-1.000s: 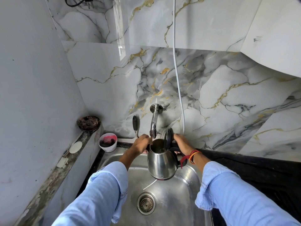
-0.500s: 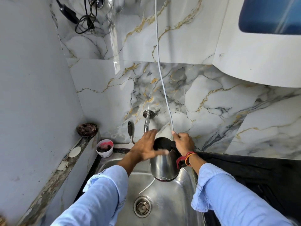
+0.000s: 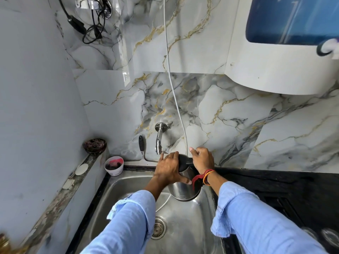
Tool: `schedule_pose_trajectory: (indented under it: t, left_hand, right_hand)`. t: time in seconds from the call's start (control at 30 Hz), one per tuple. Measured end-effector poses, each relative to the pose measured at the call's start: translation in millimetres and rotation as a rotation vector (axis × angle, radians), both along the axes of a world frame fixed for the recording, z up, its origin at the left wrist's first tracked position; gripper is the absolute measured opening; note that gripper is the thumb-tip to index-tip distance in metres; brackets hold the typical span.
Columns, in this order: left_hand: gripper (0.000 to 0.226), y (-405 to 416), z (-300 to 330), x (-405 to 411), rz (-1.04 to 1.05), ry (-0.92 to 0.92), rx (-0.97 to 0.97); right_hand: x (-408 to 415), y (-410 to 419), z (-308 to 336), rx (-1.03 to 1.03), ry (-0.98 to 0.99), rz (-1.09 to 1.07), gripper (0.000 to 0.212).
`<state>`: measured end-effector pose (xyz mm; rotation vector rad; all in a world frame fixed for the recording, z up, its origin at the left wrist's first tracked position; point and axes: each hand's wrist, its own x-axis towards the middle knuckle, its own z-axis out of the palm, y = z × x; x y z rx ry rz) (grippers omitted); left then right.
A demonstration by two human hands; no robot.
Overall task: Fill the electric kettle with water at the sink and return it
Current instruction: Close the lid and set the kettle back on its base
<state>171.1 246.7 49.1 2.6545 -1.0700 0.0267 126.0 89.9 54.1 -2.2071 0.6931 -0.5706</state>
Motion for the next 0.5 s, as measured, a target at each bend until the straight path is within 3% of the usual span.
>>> schedule_pose_trajectory:
  t: [0.3,0.5]
  left_hand:
    - [0.118,-85.2,5.9,-61.9,-0.049,0.036,-0.052]
    - [0.112,-175.0,-5.1,-117.6,-0.027,0.052,-0.025]
  right_hand:
    - [-77.7,-90.0,15.0,0.028,0.040,0.172,0.050]
    - [-146.0,-188.8,11.2,-0.136,0.307,0.441,0.041]
